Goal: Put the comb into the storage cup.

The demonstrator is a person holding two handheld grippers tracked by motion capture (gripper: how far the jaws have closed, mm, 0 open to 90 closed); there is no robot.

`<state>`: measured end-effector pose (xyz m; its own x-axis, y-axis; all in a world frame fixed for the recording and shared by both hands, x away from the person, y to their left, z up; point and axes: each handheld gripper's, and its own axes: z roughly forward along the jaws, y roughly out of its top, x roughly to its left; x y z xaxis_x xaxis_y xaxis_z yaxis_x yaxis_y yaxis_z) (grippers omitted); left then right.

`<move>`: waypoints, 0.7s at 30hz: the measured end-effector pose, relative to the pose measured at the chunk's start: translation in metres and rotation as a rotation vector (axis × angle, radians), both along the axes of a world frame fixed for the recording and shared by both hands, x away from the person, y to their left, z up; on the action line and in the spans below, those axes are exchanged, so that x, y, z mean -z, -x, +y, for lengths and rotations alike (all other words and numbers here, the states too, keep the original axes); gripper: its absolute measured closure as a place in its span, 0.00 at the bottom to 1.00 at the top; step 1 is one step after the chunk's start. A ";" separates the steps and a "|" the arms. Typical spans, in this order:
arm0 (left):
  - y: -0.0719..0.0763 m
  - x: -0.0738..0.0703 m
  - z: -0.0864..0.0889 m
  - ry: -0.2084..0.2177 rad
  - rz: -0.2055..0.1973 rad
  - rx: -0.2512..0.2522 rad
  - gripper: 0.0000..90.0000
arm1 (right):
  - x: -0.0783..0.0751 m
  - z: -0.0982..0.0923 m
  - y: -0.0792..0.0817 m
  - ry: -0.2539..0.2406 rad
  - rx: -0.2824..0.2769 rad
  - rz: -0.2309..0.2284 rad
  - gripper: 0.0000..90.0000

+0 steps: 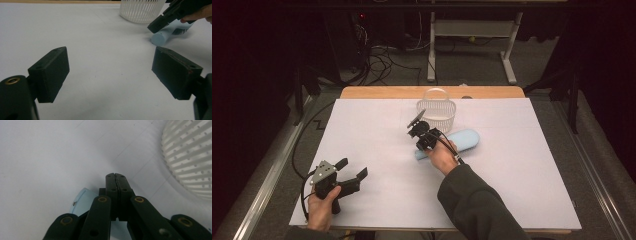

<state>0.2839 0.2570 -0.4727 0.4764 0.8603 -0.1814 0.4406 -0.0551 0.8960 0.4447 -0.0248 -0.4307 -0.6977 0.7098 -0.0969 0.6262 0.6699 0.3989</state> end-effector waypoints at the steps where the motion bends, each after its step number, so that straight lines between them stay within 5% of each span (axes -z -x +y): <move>1: 0.000 0.000 0.000 -0.001 0.000 -0.001 0.17 | -0.001 -0.002 0.001 -0.001 -0.002 0.001 1.00; 21: 0.000 0.000 -0.001 -0.015 0.001 0.003 0.17 | -0.003 -0.017 0.024 -0.036 -0.008 0.027 1.00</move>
